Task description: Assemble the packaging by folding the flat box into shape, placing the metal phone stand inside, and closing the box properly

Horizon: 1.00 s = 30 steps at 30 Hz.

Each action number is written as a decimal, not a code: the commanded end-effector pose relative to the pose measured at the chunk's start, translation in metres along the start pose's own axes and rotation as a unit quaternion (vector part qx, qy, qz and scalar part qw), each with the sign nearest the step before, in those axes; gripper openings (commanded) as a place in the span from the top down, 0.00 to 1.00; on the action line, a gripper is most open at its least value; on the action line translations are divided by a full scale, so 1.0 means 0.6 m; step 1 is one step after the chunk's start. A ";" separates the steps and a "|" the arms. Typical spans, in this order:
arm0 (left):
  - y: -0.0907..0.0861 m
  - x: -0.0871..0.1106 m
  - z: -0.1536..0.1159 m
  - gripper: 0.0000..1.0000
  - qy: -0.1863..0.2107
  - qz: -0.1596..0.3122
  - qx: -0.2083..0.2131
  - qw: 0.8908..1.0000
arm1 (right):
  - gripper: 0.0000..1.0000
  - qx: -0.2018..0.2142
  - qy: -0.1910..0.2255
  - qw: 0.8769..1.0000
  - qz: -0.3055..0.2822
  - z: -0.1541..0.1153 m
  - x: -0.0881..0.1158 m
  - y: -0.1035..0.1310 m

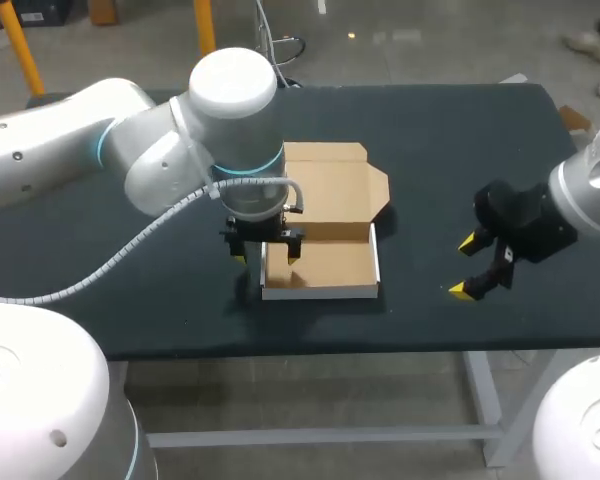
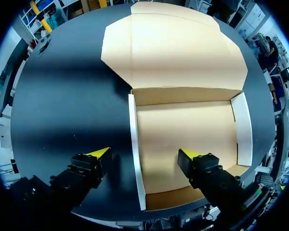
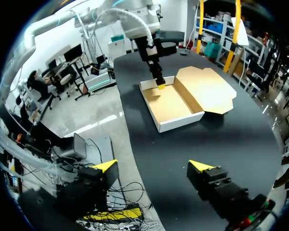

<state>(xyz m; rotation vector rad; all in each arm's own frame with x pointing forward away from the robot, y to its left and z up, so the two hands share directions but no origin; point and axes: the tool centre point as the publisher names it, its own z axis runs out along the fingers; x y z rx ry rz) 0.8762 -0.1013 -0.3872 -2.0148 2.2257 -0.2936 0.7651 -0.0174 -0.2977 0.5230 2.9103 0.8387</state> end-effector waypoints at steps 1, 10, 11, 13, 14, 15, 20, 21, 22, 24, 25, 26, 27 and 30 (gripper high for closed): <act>0.015 -0.009 -0.020 0.00 0.045 0.014 0.027 0.999 | 0.00 -0.002 0.003 1.000 0.000 -0.004 -0.001 -0.001; 0.033 0.007 -0.072 0.00 0.123 0.073 0.067 0.987 | 0.00 -0.003 0.001 1.000 0.002 -0.007 -0.004 0.000; 0.035 0.008 -0.079 0.00 0.130 0.082 0.070 0.986 | 0.00 -0.003 0.001 1.000 0.002 -0.007 -0.004 0.000; 0.042 0.010 -0.092 0.00 0.146 0.098 0.077 0.981 | 0.00 -0.004 0.001 1.000 0.002 -0.008 -0.004 0.000; 0.045 0.010 -0.099 0.00 0.154 0.106 0.080 0.979 | 0.00 -0.005 0.002 1.000 0.003 -0.008 -0.005 0.000; 0.048 0.010 -0.105 0.00 0.159 0.113 0.083 0.977 | 0.00 -0.005 0.002 1.000 0.004 -0.008 -0.005 0.000; 0.062 0.002 -0.136 0.00 0.186 0.132 0.092 0.969 | 0.00 -0.009 0.001 1.000 0.015 -0.012 -0.007 -0.003; 0.064 0.000 -0.140 0.00 0.187 0.132 0.092 0.969 | 0.00 -0.010 0.000 1.000 0.016 -0.014 -0.007 -0.003; 0.066 -0.003 -0.145 0.00 0.192 0.136 0.093 0.967 | 0.00 -0.011 -0.001 1.000 0.019 -0.015 -0.007 -0.004; 0.072 -0.008 -0.154 0.00 0.194 0.136 0.093 0.967 | 0.00 -0.012 -0.003 1.000 0.024 -0.017 -0.007 -0.005; 0.075 -0.011 -0.157 0.00 0.195 0.138 0.093 0.966 | 0.00 -0.012 -0.004 1.000 0.026 -0.018 -0.008 -0.006; 0.077 -0.015 -0.161 0.00 0.197 0.139 0.093 0.966 | 0.00 -0.012 -0.005 1.000 0.028 -0.019 -0.008 -0.007; 0.080 -0.018 -0.164 0.00 0.197 0.139 0.092 0.966 | 0.00 -0.012 -0.006 0.999 0.032 -0.021 -0.008 -0.007; 0.089 -0.030 -0.175 0.00 0.199 0.141 0.088 0.966 | 0.00 -0.009 -0.011 0.999 0.047 -0.027 -0.008 -0.010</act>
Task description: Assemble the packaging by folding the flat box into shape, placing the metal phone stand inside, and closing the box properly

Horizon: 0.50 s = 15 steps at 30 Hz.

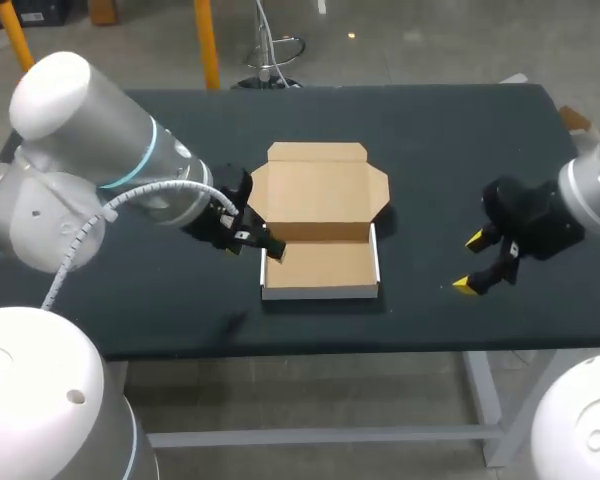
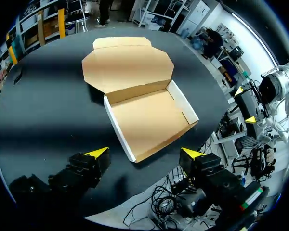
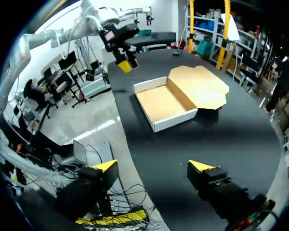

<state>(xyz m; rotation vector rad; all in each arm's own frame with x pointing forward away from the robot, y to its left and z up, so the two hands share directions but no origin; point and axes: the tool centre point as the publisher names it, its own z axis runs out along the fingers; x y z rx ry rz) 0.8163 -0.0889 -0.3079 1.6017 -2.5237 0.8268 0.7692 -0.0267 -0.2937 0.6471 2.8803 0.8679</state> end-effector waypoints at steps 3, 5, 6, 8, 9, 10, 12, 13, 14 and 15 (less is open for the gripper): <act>0.029 -0.012 -0.053 0.00 0.006 -0.002 0.015 1.000 | 0.00 0.007 -0.012 0.999 0.032 -0.026 0.000 -0.006; 0.034 -0.013 -0.068 0.00 0.003 -0.006 0.011 1.000 | 0.00 0.014 -0.022 0.998 0.056 -0.034 -0.002 -0.008; 0.037 -0.014 -0.075 0.00 0.000 -0.011 0.006 1.000 | 0.00 0.013 -0.023 0.998 0.064 -0.038 -0.003 -0.010; 0.044 -0.015 -0.091 0.00 -0.008 -0.015 0.000 1.000 | 0.00 0.016 -0.032 0.995 0.093 -0.049 -0.007 -0.017; 0.047 -0.016 -0.097 0.00 -0.011 -0.018 -0.006 1.000 | 0.00 0.016 -0.034 0.994 0.103 -0.053 -0.008 -0.020; 0.050 -0.016 -0.104 0.00 -0.013 -0.019 -0.006 1.000 | 0.00 0.016 -0.036 0.993 0.114 -0.057 -0.009 -0.022; 0.055 -0.018 -0.118 0.00 -0.018 -0.032 -0.014 0.999 | 0.00 0.021 -0.045 0.989 0.141 -0.065 -0.012 -0.027; 0.057 -0.018 -0.124 0.00 -0.018 -0.031 -0.014 0.999 | 0.00 0.024 -0.048 0.987 0.152 -0.068 -0.013 -0.029; 0.059 -0.019 -0.129 0.00 -0.015 -0.036 -0.017 0.999 | 0.00 0.024 -0.049 0.986 0.157 -0.071 -0.014 -0.030; 0.060 -0.021 -0.136 0.00 -0.013 -0.044 -0.021 0.999 | 0.00 0.023 -0.051 0.984 0.166 -0.075 -0.014 -0.032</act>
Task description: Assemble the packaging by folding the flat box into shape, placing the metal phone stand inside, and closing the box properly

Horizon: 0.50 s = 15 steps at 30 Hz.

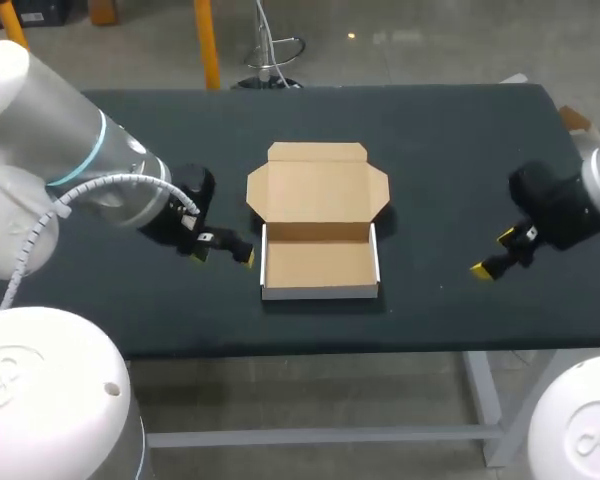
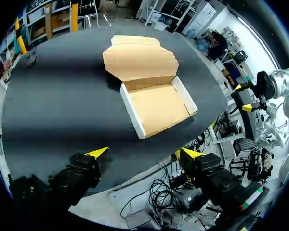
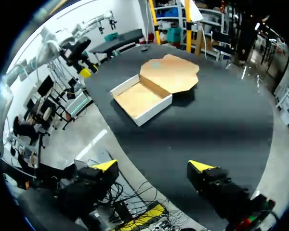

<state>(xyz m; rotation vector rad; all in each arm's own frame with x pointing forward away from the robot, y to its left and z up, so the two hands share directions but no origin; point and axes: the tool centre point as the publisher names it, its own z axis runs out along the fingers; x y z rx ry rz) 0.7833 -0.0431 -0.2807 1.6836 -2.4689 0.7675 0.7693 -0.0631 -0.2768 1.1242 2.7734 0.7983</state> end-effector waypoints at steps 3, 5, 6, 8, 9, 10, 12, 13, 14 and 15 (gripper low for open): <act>0.013 -0.002 -0.064 0.00 -0.002 -0.029 -0.012 1.000 | 0.00 0.010 -0.024 0.999 0.038 -0.030 0.004 -0.008; 0.018 -0.001 -0.074 0.00 0.000 -0.034 -0.013 0.999 | 0.00 0.014 -0.032 0.998 0.052 -0.037 0.005 -0.010; 0.020 -0.001 -0.079 0.00 -0.007 -0.039 -0.014 0.999 | 0.00 0.014 -0.036 0.998 0.056 -0.040 0.006 -0.011; 0.023 -0.001 -0.088 0.00 -0.007 -0.046 -0.016 0.999 | 0.00 0.016 -0.042 0.997 0.067 -0.048 0.008 -0.013; 0.025 -0.001 -0.093 0.00 -0.010 -0.049 -0.016 0.999 | 0.00 0.016 -0.045 0.996 0.072 -0.051 0.008 -0.015; 0.027 0.000 -0.097 0.00 -0.014 -0.053 -0.017 0.998 | 0.00 0.017 -0.044 0.996 0.077 -0.054 0.008 -0.017; 0.029 0.000 -0.104 0.00 -0.019 -0.064 -0.018 0.998 | 0.00 0.027 -0.053 0.993 0.098 -0.058 0.007 -0.019; 0.030 0.000 -0.108 0.00 -0.022 -0.067 -0.019 0.997 | 0.00 0.031 -0.056 0.992 0.110 -0.061 0.006 -0.020; 0.031 0.000 -0.112 0.00 -0.022 -0.068 -0.019 0.997 | 0.00 0.034 -0.060 0.991 0.119 -0.064 0.005 -0.020; 0.032 0.000 -0.116 0.00 -0.025 -0.071 -0.021 0.997 | 0.00 0.036 -0.063 0.989 0.129 -0.068 0.004 -0.021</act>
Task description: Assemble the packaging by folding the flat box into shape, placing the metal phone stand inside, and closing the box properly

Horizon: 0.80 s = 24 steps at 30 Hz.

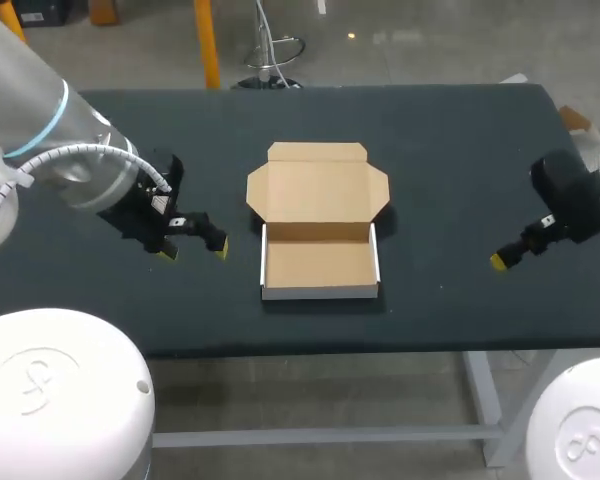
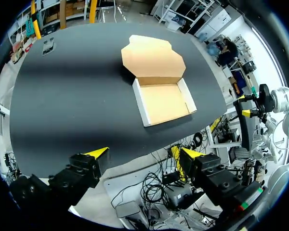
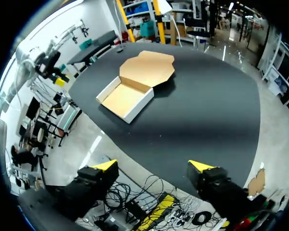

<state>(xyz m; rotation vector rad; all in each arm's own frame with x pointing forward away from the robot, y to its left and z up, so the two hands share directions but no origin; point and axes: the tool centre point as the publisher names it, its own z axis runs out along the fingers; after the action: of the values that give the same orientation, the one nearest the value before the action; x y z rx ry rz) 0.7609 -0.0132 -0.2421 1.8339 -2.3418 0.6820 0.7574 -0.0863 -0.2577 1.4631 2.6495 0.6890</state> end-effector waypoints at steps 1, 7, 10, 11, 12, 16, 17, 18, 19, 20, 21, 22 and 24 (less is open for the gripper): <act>0.011 0.006 -0.033 0.00 -0.017 -0.008 -0.001 1.000 | 0.00 0.011 -0.027 0.999 0.025 -0.022 0.007 -0.004; 0.018 0.007 -0.056 0.00 -0.031 -0.024 -0.004 0.999 | 0.00 0.019 -0.046 0.997 0.054 -0.044 0.004 -0.006; 0.020 0.007 -0.067 0.00 -0.036 -0.031 -0.006 0.999 | 0.00 0.027 -0.058 0.996 0.066 -0.052 0.002 -0.005; 0.021 0.006 -0.070 0.00 -0.040 -0.037 -0.008 0.998 | 0.00 0.031 -0.063 0.995 0.073 -0.055 0.002 -0.005; 0.022 0.005 -0.073 0.00 -0.042 -0.039 -0.010 0.998 | 0.00 0.033 -0.070 0.994 0.081 -0.057 0.001 -0.004; 0.025 0.004 -0.087 0.00 -0.057 -0.054 -0.011 0.997 | 0.00 0.040 -0.089 0.990 0.100 -0.068 -0.004 -0.003; 0.026 0.004 -0.089 0.00 -0.062 -0.058 -0.013 0.996 | 0.00 0.041 -0.091 0.990 0.102 -0.070 -0.005 -0.003; 0.027 0.003 -0.091 0.00 -0.069 -0.062 -0.013 0.996 | 0.00 0.040 -0.093 0.989 0.104 -0.072 -0.005 -0.003; 0.027 0.002 -0.094 0.00 -0.072 -0.067 -0.013 0.995 | 0.00 0.041 -0.097 0.989 0.108 -0.074 -0.005 -0.003; 0.028 0.002 -0.097 0.00 -0.077 -0.070 -0.012 0.995 | 0.00 0.042 -0.101 0.988 0.112 -0.076 -0.005 -0.003; 0.028 0.001 -0.100 0.00 -0.079 -0.073 -0.011 0.994 | 0.00 0.042 -0.101 0.987 0.114 -0.078 -0.006 -0.004; 0.029 0.001 -0.102 0.00 -0.085 -0.079 -0.011 0.993 | 0.00 0.042 -0.102 0.987 0.116 -0.080 -0.006 -0.004; 0.031 -0.001 -0.106 0.00 -0.097 -0.091 -0.009 0.991 | 0.00 0.047 -0.109 0.985 0.126 -0.083 -0.006 -0.004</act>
<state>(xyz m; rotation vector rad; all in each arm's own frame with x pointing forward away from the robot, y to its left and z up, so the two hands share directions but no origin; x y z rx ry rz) 0.7370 0.0169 -0.1973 2.1125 -2.2263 0.5168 0.7536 -0.1109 -0.2186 1.8075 2.4280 0.4407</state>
